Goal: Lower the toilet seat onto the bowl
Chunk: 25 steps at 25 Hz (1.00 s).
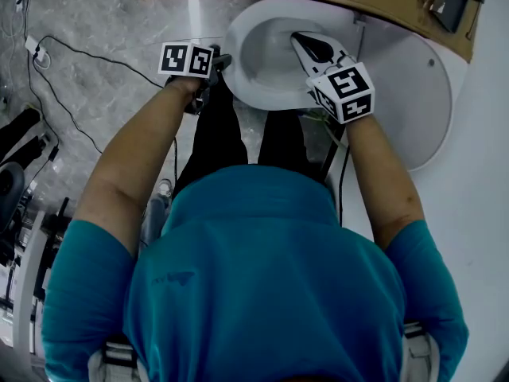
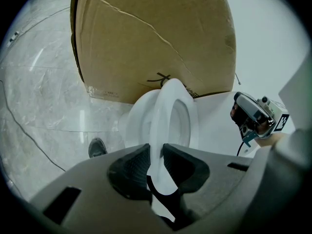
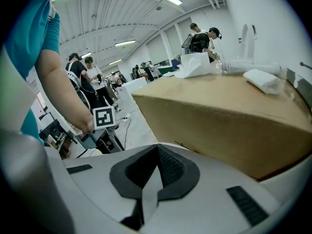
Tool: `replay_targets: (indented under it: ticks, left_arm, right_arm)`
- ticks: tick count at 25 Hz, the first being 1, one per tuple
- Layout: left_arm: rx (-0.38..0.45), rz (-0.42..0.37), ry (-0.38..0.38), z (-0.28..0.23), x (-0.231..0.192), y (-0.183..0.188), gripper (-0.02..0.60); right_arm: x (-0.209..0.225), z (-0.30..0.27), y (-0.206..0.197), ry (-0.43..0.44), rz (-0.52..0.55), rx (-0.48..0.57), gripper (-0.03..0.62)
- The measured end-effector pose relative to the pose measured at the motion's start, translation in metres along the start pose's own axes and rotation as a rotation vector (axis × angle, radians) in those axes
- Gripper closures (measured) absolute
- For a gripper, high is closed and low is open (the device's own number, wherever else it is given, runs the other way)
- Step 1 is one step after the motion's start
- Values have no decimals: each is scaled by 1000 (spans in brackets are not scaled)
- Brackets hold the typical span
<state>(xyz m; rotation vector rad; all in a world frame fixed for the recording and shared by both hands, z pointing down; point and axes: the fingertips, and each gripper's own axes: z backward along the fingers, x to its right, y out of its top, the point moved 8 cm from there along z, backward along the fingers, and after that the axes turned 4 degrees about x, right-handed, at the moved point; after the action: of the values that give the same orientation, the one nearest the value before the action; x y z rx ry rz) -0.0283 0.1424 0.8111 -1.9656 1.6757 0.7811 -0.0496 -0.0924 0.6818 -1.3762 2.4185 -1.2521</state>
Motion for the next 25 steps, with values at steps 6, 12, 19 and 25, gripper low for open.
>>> replay_targets:
  ticks: [6, 12, 19, 25]
  left_arm:
    - [-4, 2, 7, -5, -8, 1, 508]
    - [-6, 0, 11, -17, -17, 2, 506]
    - [-14, -3, 12, -27, -28, 2, 503]
    - [-21, -4, 14, -36, -35, 2, 502]
  right_arm:
    - [2, -8, -7, 4, -6, -11, 605]
    - [6, -19, -21, 11, -11, -20, 605]
    - [8, -32, -32, 23, -22, -25, 605]
    - [10, -39, -43, 22, -36, -31, 605]
